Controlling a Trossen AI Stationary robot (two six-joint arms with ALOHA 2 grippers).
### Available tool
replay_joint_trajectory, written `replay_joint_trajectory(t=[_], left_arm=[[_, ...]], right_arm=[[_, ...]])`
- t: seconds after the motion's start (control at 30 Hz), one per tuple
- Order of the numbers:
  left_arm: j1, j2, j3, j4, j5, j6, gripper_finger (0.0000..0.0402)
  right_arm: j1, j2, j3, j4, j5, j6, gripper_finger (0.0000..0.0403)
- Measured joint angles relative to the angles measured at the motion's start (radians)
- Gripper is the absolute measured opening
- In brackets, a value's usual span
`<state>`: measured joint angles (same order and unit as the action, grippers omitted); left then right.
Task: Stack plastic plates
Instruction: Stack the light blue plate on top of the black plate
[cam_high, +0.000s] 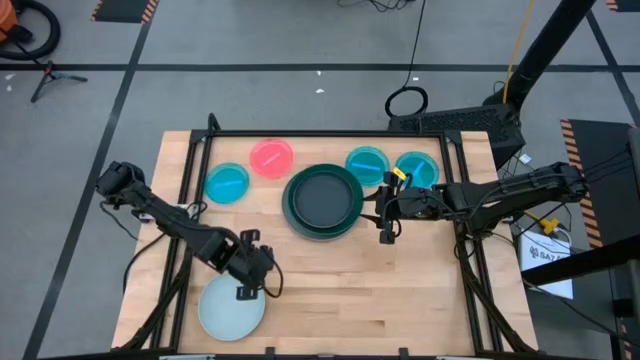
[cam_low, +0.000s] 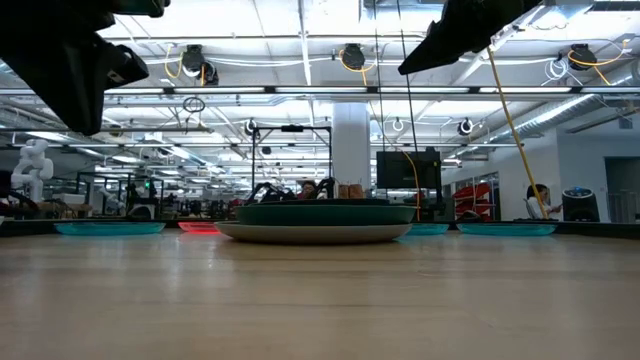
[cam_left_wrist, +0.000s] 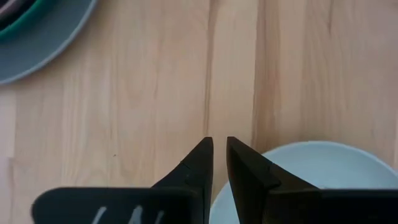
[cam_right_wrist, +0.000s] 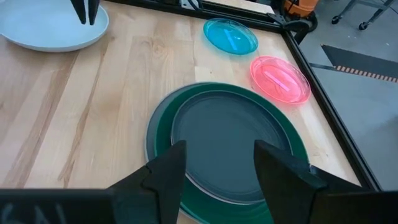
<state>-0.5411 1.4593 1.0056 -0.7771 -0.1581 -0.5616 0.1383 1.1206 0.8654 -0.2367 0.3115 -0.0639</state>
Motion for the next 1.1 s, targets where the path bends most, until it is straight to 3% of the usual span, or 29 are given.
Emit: replay_joint_trajectory(t=[0.2, 0.83, 0.97, 1.1], left_arm=[[-0.024, 0.000, 0.000, -0.017, 0.027, -0.075, 0.0052], [-0.064, 0.047, -0.001, -0.028, 0.089, -0.078, 0.0053], [-0.063, 0.052, -0.001, -0.026, 0.105, -0.114, 0.0083], [-0.071, 0.052, -0.001, -0.027, 0.095, -0.151, 0.0145]], right_arm=[[0.000, 0.000, 0.000, 0.000, 0.000, 0.000, 0.0180], [0.000, 0.000, 0.000, 0.000, 0.000, 0.019, 0.0180], [0.000, 0.000, 0.000, 0.000, 0.000, 0.019, 0.0180], [0.000, 0.000, 0.000, 0.000, 0.000, 0.019, 0.0180]])
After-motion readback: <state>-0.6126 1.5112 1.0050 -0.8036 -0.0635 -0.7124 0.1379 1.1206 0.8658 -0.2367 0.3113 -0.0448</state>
